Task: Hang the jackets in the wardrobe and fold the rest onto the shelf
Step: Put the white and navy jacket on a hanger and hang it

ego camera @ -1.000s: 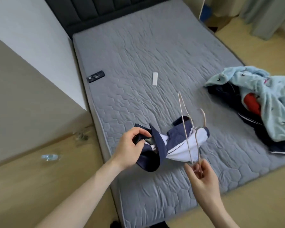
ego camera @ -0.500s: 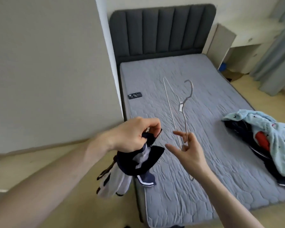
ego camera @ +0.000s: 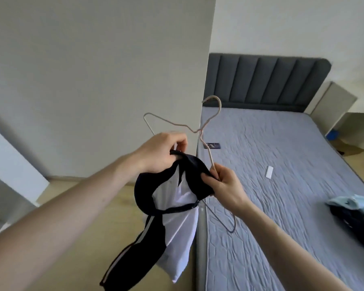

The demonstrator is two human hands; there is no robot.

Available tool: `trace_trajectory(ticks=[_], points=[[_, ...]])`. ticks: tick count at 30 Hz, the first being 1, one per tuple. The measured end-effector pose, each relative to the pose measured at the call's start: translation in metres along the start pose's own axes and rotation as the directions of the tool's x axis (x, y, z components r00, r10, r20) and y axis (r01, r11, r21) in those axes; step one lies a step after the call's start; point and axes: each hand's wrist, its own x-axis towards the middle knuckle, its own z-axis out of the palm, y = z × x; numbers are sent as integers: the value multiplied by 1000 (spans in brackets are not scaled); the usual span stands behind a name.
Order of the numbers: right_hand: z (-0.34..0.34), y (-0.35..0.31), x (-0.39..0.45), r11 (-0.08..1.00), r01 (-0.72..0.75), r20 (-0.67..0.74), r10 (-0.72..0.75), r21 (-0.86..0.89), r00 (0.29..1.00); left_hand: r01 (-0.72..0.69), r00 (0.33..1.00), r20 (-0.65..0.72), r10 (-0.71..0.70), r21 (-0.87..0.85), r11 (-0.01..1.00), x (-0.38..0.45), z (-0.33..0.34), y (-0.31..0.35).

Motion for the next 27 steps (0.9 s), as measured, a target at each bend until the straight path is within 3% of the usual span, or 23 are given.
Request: trace_trajectory(ticks=[5,8,10,13,15,21,27], points=[[21,-13,0,1000,2,61,-1,-13,998,202,948,-264,-180,59,978,-42,12,-19],[26,-14,-8,999,-30,19,30,29,999,247,852,-443,-280,-131,960,-80,30,5],[27,-11,-14,996,-51,-4,52,72,999,299,850,-342,-401,-313,901,-106,59,23],[25,-8,-24,994,-69,-30,72,88,997,469,876,93,-474,-400,788,-132,107,42],[21,-8,-30,993,-77,-46,82,90,996,513,858,213,-468,-426,746,-137,135,43],[7,-1,-45,989,-100,-116,112,111,987,444,848,-35,-529,-498,745,-115,164,44],[-2,8,-51,988,-122,-208,138,91,968,382,887,-159,-434,-276,882,-102,158,43]])
